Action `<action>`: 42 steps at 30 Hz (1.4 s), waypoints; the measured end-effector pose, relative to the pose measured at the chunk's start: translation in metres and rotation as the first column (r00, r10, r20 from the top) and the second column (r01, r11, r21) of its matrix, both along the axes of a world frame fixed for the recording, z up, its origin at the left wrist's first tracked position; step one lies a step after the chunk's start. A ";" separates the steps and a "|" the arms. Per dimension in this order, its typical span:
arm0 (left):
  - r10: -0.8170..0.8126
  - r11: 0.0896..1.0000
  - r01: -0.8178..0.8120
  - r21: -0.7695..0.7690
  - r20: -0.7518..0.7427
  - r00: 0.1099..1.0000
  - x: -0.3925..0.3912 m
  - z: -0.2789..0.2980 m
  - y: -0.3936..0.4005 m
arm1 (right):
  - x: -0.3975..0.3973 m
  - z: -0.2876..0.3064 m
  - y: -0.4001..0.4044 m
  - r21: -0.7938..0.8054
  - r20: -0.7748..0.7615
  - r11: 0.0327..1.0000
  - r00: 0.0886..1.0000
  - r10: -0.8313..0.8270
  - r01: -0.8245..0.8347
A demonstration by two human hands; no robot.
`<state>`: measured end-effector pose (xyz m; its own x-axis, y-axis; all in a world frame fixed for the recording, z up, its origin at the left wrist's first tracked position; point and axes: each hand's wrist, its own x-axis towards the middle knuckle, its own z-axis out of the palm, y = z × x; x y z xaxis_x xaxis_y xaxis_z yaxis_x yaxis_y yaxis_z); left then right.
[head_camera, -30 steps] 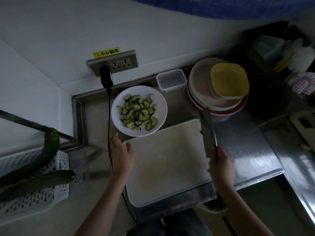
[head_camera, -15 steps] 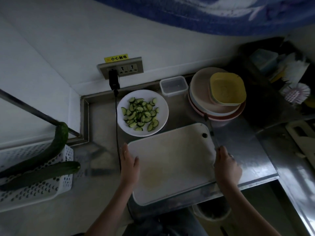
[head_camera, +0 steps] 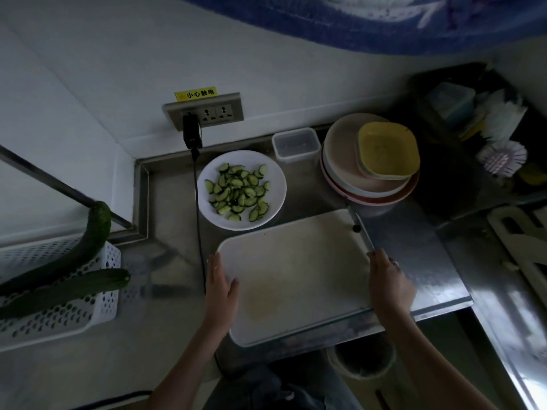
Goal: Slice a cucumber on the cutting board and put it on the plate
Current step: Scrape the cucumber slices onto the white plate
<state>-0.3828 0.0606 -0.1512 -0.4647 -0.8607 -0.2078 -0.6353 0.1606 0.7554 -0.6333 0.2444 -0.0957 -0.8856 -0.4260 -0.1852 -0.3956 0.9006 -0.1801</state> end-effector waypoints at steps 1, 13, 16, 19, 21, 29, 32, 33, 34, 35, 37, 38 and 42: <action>-0.004 1.000 0.004 0.009 0.002 1.000 0.002 -0.001 0.003 | -0.004 0.001 0.000 0.019 -0.005 1.000 1.000 0.021 -0.021; -0.196 0.980 0.200 -0.007 -0.232 0.953 -0.091 0.066 0.032 | 0.023 0.006 0.000 -0.582 0.350 0.801 0.932 0.095 0.137; -0.122 0.985 0.151 0.087 -0.277 0.953 -0.130 0.074 0.038 | 0.029 -0.002 0.005 -0.620 0.401 0.766 0.908 0.122 0.171; -0.109 0.971 0.154 0.181 -0.236 0.966 -0.146 0.068 0.037 | 0.031 -0.005 0.011 -0.621 0.438 0.766 0.885 0.159 0.169; -0.147 0.974 0.173 0.145 -0.178 0.973 -0.148 0.060 0.034 | 0.032 -0.003 0.015 -0.611 0.451 0.772 0.879 0.156 0.176; -0.259 0.926 0.273 -0.260 0.086 0.962 -0.115 0.035 0.019 | 0.003 0.013 0.024 -0.222 0.169 0.974 0.982 0.080 -0.041; -0.144 0.918 0.207 -0.338 0.201 0.969 -0.074 0.028 0.020 | -0.025 0.023 0.003 -0.086 0.056 0.981 0.982 0.181 -0.176; -0.054 0.949 0.120 -0.292 0.226 0.973 -0.061 0.026 0.022 | -0.033 0.024 -0.005 -0.069 0.030 0.974 0.975 0.220 -0.217; 0.043 0.972 0.016 -0.234 0.243 0.969 -0.050 0.022 0.023 | -0.040 0.025 -0.013 -0.050 0.007 0.965 0.966 0.258 -0.257; 0.123 0.981 -0.079 -0.178 0.251 0.960 -0.041 0.021 0.023 | -0.045 0.024 -0.021 -0.025 -0.011 0.956 0.956 0.294 -0.294; 0.194 0.980 -0.177 -0.090 0.259 0.946 -0.030 0.022 0.024 | -0.053 0.021 -0.029 0.030 -0.014 0.936 0.936 0.350 -0.350; 0.182 0.983 -0.169 -0.071 0.270 0.945 -0.026 0.023 0.025 | -0.055 0.019 -0.030 0.081 0.000 0.920 0.923 0.385 -0.383; 0.105 0.994 -0.096 -0.049 0.226 0.969 -0.010 0.028 0.019 | -0.046 0.012 -0.005 0.217 0.110 0.795 0.823 0.557 -0.567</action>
